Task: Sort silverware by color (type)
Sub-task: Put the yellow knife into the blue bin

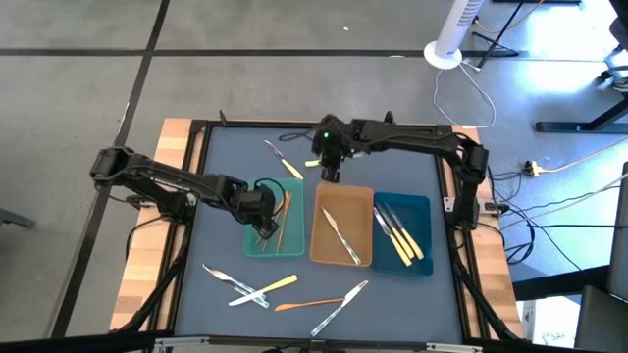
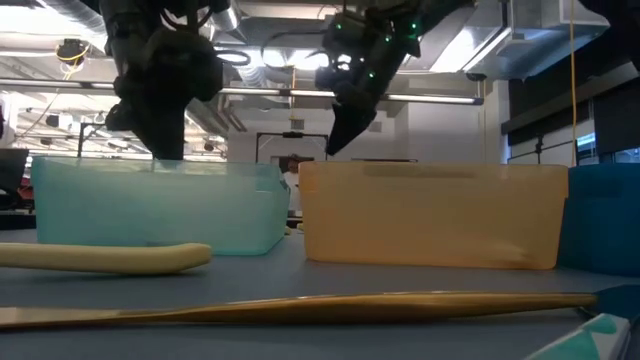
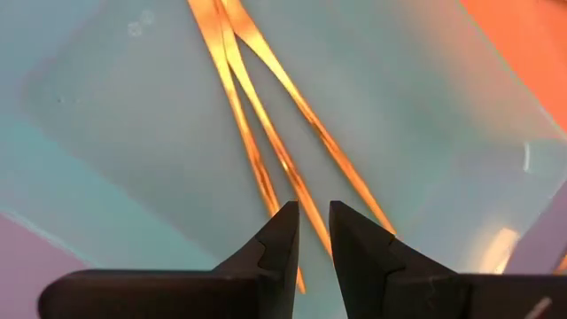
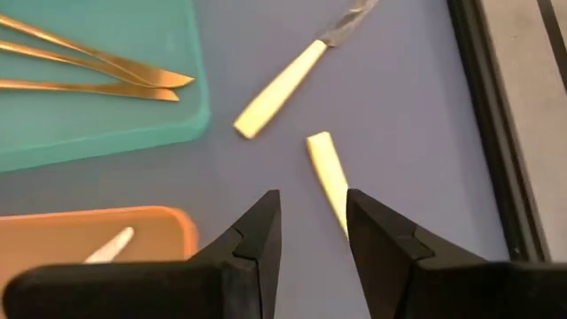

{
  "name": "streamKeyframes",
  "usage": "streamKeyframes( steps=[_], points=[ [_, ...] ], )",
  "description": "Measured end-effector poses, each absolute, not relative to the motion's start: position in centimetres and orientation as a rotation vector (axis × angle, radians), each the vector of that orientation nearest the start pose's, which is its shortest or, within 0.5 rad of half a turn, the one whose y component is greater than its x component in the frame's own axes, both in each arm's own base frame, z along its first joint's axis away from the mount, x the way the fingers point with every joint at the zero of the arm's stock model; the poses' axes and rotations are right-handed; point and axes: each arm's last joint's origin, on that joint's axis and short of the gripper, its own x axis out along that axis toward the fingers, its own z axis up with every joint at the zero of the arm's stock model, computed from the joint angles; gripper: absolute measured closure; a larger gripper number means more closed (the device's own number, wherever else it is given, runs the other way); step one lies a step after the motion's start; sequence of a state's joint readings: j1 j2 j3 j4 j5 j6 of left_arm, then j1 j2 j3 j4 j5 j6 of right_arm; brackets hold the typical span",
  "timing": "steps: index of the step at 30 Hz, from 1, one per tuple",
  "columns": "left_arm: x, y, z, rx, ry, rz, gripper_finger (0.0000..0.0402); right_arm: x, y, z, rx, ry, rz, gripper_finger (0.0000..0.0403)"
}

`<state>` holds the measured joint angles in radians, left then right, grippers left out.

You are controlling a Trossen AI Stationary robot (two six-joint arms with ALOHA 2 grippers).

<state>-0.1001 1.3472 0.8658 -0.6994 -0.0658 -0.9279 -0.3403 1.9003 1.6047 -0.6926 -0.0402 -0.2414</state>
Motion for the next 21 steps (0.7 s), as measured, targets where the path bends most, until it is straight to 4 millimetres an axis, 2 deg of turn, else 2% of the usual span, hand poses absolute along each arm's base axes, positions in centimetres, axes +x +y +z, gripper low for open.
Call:
streamKeyframes(
  steps=[5, 10, 15, 21],
  points=[
    [23.8, -1.9, 21.9, -0.699, 1.074, 0.483, 0.0342, 37.7, -16.1, 25.6, 0.005, 0.997, -0.192, 0.0288],
    [23.2, -1.2, 23.2, -0.683, 1.005, 0.449, 0.0342, 36.5, -18.0, 24.3, -0.004, 1.035, -0.209, 0.0288],
    [22.4, 0.0, 24.7, -0.662, 0.925, 0.434, 0.0342, 35.3, -19.0, 22.6, -0.013, 1.072, -0.21, 0.0288],
    [21.7, 1.4, 25.7, -0.631, 0.855, 0.468, 0.0342, 35.0, -19.4, 20.8, -0.032, 1.031, -0.172, 0.0288]
  ],
)
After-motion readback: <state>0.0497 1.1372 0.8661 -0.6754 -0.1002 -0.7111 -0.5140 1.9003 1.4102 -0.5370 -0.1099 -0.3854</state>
